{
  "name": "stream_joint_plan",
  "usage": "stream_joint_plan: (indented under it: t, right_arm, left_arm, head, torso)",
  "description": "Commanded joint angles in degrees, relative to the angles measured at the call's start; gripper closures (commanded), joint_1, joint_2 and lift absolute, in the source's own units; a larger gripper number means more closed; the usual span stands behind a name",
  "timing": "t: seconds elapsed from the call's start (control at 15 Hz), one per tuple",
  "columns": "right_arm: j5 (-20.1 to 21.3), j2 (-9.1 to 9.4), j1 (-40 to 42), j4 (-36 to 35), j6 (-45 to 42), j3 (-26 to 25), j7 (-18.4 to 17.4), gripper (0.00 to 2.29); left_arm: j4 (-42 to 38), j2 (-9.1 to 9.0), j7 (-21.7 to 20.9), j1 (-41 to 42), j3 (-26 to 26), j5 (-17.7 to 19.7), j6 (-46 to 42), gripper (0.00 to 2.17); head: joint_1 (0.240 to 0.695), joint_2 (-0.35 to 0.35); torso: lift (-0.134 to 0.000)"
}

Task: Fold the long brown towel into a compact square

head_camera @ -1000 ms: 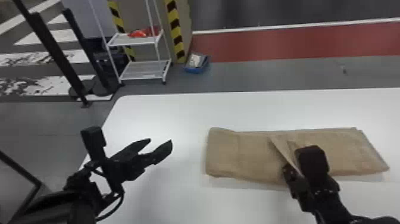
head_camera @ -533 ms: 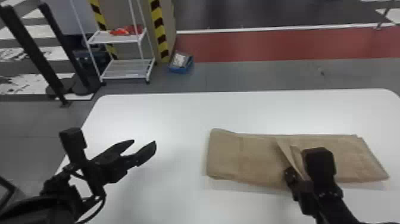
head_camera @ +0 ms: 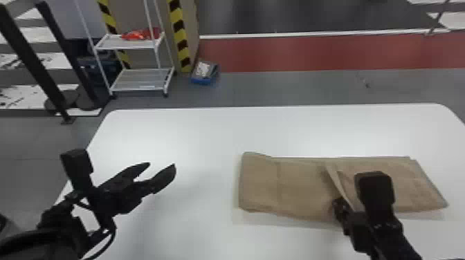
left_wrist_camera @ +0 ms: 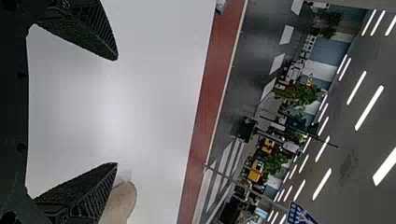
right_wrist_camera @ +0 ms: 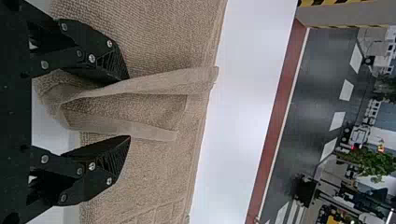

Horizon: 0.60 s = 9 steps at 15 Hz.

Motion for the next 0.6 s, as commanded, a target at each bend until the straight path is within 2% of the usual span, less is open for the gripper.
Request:
stream_joint_plan:
  t: [0.0,0.53]
  right_arm:
    - [0.0,0.31,0.89,-1.9,1.17,-1.42,-0.22,0.6]
    - [-1.84,0.31,1.86,-3.39,1.88,-6.34,-0.13,0.54]
  left_arm:
    - [0.08,0.06,-0.06,0.0,-0.12,0.0,0.0,0.08]
    - [1.31,0.06,0.02,-0.35,-0.73,-0.35,-1.05,0.08]
  head:
    - [0.695,0.076]
    - [0.695,0.008]
  torso:
    - [-0.125]
    - [-0.125]
